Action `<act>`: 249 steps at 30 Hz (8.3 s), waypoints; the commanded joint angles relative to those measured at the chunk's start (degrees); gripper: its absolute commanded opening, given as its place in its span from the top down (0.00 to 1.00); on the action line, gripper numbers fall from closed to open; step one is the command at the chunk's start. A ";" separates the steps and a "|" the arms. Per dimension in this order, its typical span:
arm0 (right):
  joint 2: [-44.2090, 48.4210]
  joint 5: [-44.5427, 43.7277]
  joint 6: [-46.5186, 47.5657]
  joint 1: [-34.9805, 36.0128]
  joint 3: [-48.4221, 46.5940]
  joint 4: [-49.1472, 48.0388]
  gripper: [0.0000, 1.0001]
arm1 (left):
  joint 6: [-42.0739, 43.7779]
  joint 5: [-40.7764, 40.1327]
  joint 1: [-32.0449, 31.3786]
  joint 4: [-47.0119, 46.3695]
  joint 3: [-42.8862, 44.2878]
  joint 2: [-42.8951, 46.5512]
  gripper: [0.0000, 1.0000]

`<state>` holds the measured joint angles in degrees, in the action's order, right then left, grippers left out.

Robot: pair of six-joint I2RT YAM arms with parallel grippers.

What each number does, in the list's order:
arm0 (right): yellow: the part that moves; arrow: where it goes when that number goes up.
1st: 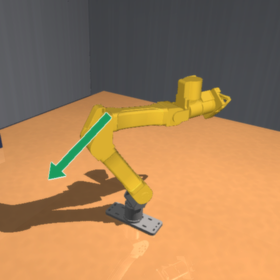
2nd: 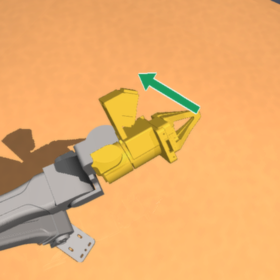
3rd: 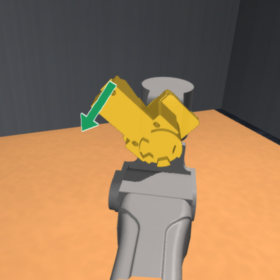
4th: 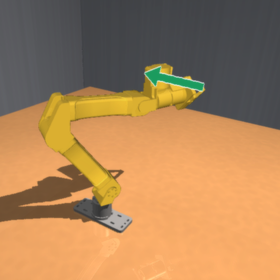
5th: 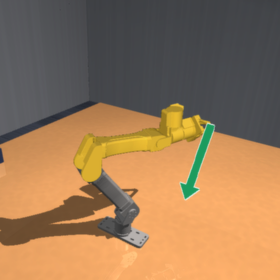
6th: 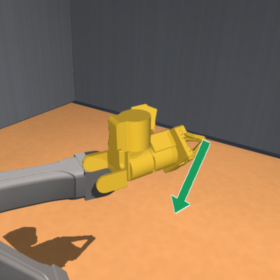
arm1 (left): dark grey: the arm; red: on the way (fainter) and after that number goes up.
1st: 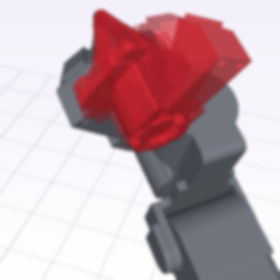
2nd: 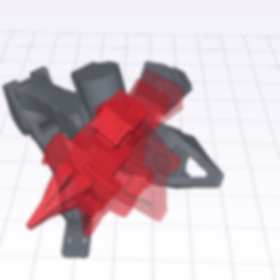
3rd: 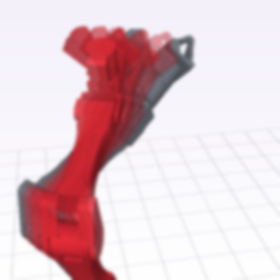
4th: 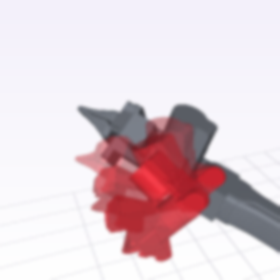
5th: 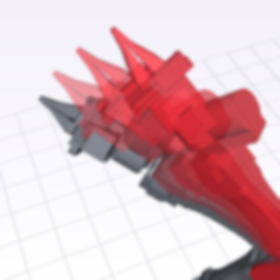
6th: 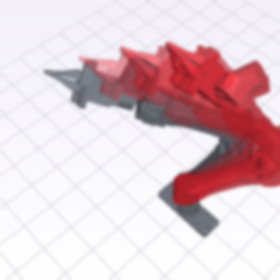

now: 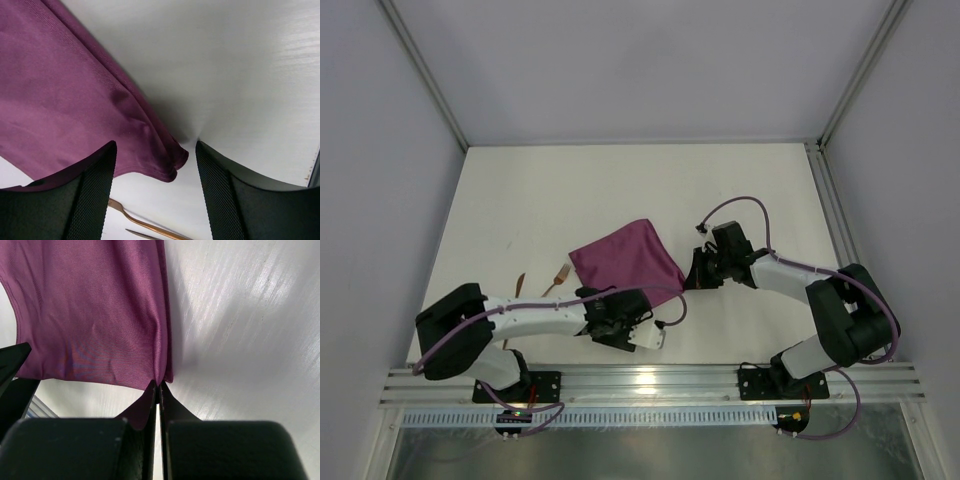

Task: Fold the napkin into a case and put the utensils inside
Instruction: Pick up the lower triangle-folded napkin from the center of the board, then turn over the square folded napkin at the center of the board.

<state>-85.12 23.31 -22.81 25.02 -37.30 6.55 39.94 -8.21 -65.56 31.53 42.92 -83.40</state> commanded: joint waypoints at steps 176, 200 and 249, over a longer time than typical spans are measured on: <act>16.22 -8.73 32.83 26.14 -35.03 39.25 0.97 | -14.11 -18.86 19.94 15.06 27.93 26.35 1.00; 3.55 7.80 2.25 29.66 -32.58 6.29 0.97 | -3.12 -23.88 34.71 -9.80 19.13 24.60 1.00; 37.75 -9.14 -7.80 -9.99 10.97 14.70 0.34 | -20.95 -4.55 19.24 5.90 78.32 -42.48 0.33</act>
<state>-48.60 21.96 -35.79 15.20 -16.16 13.50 23.57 -14.22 -46.57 31.31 122.80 -134.61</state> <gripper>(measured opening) 0.642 0.667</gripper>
